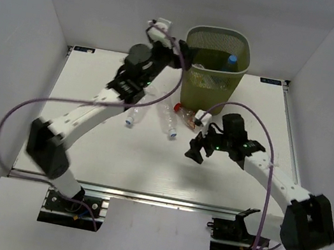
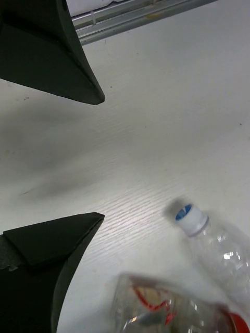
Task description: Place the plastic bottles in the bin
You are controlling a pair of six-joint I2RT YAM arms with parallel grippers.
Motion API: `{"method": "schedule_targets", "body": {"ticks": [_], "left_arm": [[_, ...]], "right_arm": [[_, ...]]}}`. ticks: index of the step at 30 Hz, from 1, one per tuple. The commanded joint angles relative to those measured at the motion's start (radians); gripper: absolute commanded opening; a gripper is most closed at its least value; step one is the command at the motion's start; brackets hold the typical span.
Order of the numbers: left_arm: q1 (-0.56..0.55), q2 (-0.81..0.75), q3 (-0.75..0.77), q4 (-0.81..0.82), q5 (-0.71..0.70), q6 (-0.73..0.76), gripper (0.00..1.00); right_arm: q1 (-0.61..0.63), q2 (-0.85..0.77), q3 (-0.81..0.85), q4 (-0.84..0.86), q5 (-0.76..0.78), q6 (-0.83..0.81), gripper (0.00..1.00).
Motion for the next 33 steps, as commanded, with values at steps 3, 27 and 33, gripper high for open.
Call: {"method": "schedule_targets", "body": {"ticks": [3,27,33], "left_arm": [[-0.007,-0.523,-0.373,-0.219,-0.225,0.115,0.99],[0.013,-0.772,-0.672,-0.553,-0.376,0.112,0.99],[0.013,-0.692,-0.662,-0.573,-0.437,0.102,0.99]], "right_arm": [[0.146,0.175,0.128,0.086,0.222,0.047,0.90],[0.263,0.997,0.874,0.020,0.712,0.310,0.87],[0.271,0.988,0.828,0.020,0.666,0.269,0.73]]}}
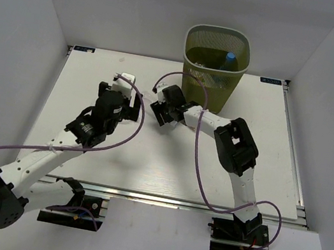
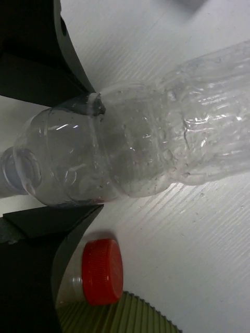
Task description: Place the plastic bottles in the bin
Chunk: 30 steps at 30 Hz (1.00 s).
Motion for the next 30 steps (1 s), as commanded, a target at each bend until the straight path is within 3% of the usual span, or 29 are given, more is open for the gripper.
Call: {"method": "schedule_targets", "body": {"ticks": [1,4,10,11,15,19,23,28,30], "left_arm": [[0.004,0.010,0.008,-0.010,-0.085,-0.022,0.99],[0.013,0.062,-0.001,-0.045,-0.203,-0.105,0.99],[0.046,0.220,0.122,-0.262,-0.334,-0.326,0.99],[0.058,0.241,0.131,-0.263,-0.334,-0.326,0.99],[0.078,0.287,0.131,-0.238,-0.248,-0.193,0.99],[0.099,0.309,0.119,-0.214,-0.144,-0.094,0.99],[0.109,0.362,0.131,-0.258,-0.005,-0.056,0.99],[0.109,0.416,0.131,-0.267,0.123,-0.037,0.99],[0.109,0.471,0.149,-0.279,0.147,-0.048,0.99]], "right_arm": [[0.006,-0.010,-0.018,-0.011,-0.019,-0.030,0.65],[0.008,-0.057,-0.059,-0.018,-0.056,-0.067,0.46],[0.004,-0.347,-0.189,0.000,-0.222,-0.115,0.25],[0.001,-0.375,-0.199,0.000,-0.251,-0.118,0.11],[-0.002,-0.601,-0.206,0.011,-0.262,-0.113,0.09],[-0.005,-0.706,-0.170,0.014,-0.176,-0.116,0.08],[-0.014,-0.774,-0.148,0.112,0.096,-0.131,0.08],[-0.090,-0.687,-0.021,0.164,0.189,-0.222,0.06],[-0.109,-0.648,0.014,0.207,0.203,-0.240,0.12]]}}
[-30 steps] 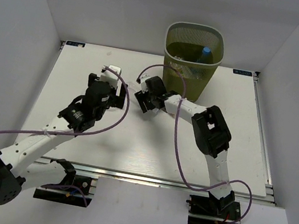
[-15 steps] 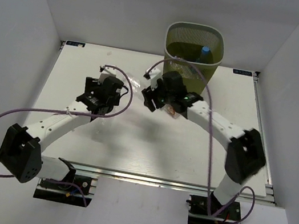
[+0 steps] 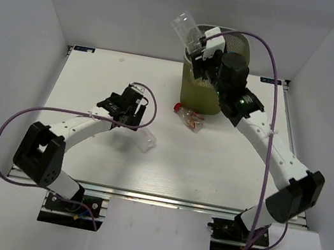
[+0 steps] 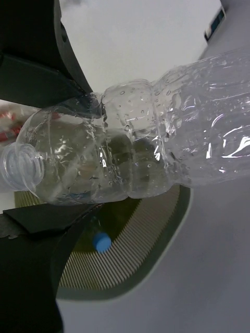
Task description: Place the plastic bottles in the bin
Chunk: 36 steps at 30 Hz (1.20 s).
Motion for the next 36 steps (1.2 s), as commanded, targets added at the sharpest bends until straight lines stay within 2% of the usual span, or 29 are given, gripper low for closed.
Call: {"method": "schedule_targets", "body": {"ticks": [1,4,7,8,9,10,15,20,21,23,24,25,26,27,28,30,31,34,36], "left_arm": [[0.004,0.049,0.056,-0.036,0.107,0.014,0.99],[0.004,0.083,0.066,-0.036,0.107,0.002,0.99],[0.004,0.106,0.066,-0.025,0.116,0.002,0.99],[0.004,0.106,0.066,-0.025,0.116,0.002,0.99],[0.004,0.122,0.066,-0.025,0.116,0.002,0.99],[0.004,0.148,0.075,-0.025,0.116,0.002,0.99],[0.004,0.184,0.128,-0.036,0.107,-0.007,0.99],[0.004,0.069,0.105,0.076,0.142,-0.018,0.99],[0.004,0.055,0.105,0.096,0.142,-0.018,0.99],[0.004,0.044,0.138,0.143,0.142,-0.018,0.99],[0.004,0.044,0.152,0.162,0.151,0.008,0.99],[0.004,0.067,0.166,0.183,0.162,0.083,0.99],[0.004,0.076,0.190,0.222,0.214,0.140,0.99],[0.004,0.089,0.204,0.234,0.246,0.196,0.99],[0.004,0.099,0.215,0.245,0.318,0.315,0.99],[0.004,0.148,0.258,0.245,0.370,0.410,0.99],[0.004,0.176,0.284,0.221,0.401,0.445,0.99],[0.013,0.302,0.433,0.069,0.491,0.522,0.98],[0.024,0.348,0.516,-0.002,0.535,0.574,0.96]], "right_arm": [[-0.068,0.124,0.121,0.102,0.108,-0.071,0.13],[-0.108,0.205,0.181,0.141,0.122,-0.108,0.16],[-0.145,0.306,0.282,0.115,0.083,-0.146,0.33],[-0.162,0.361,0.335,0.075,0.073,-0.153,0.45],[-0.173,0.378,0.347,0.066,0.057,-0.154,0.83],[-0.179,0.392,0.357,0.058,0.054,-0.156,0.90],[-0.225,0.366,0.318,0.026,-0.039,-0.110,0.90],[-0.233,0.220,0.209,0.024,-0.104,-0.049,0.90],[-0.237,0.140,0.128,0.045,-0.119,-0.041,0.90],[-0.236,0.078,0.065,0.074,-0.171,-0.010,0.90],[-0.223,-0.021,-0.033,0.081,-0.221,0.001,0.90],[-0.234,-0.053,-0.067,0.081,-0.255,0.002,0.90],[-0.233,-0.150,-0.128,0.076,-0.295,0.016,0.90],[-0.231,-0.183,-0.188,0.061,-0.314,0.016,0.90],[-0.231,-0.211,-0.216,0.058,-0.337,0.016,0.90],[-0.234,-0.339,-0.308,0.015,-0.368,0.019,0.90],[-0.240,-0.404,-0.390,0.015,-0.369,0.021,0.90],[-0.237,-0.529,-0.500,-0.016,-0.378,0.030,0.90],[-0.237,-0.568,-0.523,-0.040,-0.404,0.040,0.90]]}}
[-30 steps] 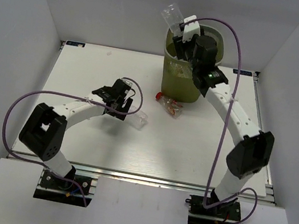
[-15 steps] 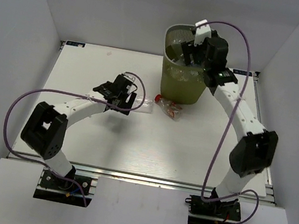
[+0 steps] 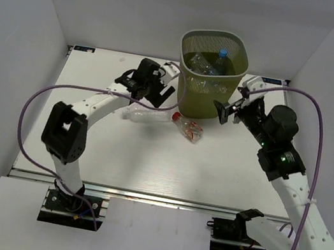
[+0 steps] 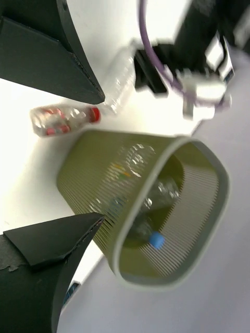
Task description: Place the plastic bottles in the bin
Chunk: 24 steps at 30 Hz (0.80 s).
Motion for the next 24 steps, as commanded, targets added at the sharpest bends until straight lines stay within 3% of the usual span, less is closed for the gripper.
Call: {"method": "schedule_targets", "body": {"ticks": [1,7,14,17,24], "left_arm": [[0.015,0.084,0.103,-0.185,0.151,0.160,0.96],[0.015,0.173,0.166,-0.313,0.162,0.248,0.93],[0.015,0.197,0.115,-0.322,0.197,0.283,0.90],[0.006,0.239,0.086,-0.322,0.197,0.283,0.86],[-0.003,0.281,0.025,-0.332,0.176,0.239,0.64]], "right_arm": [[-0.006,-0.091,-0.089,-0.057,-0.063,0.044,0.90],[-0.007,-0.185,-0.175,-0.051,-0.089,0.115,0.90],[-0.004,-0.232,-0.236,-0.029,-0.089,0.139,0.90],[-0.006,-0.243,-0.244,-0.029,-0.086,0.143,0.90],[-0.004,-0.278,-0.266,-0.042,-0.082,0.149,0.90]]}}
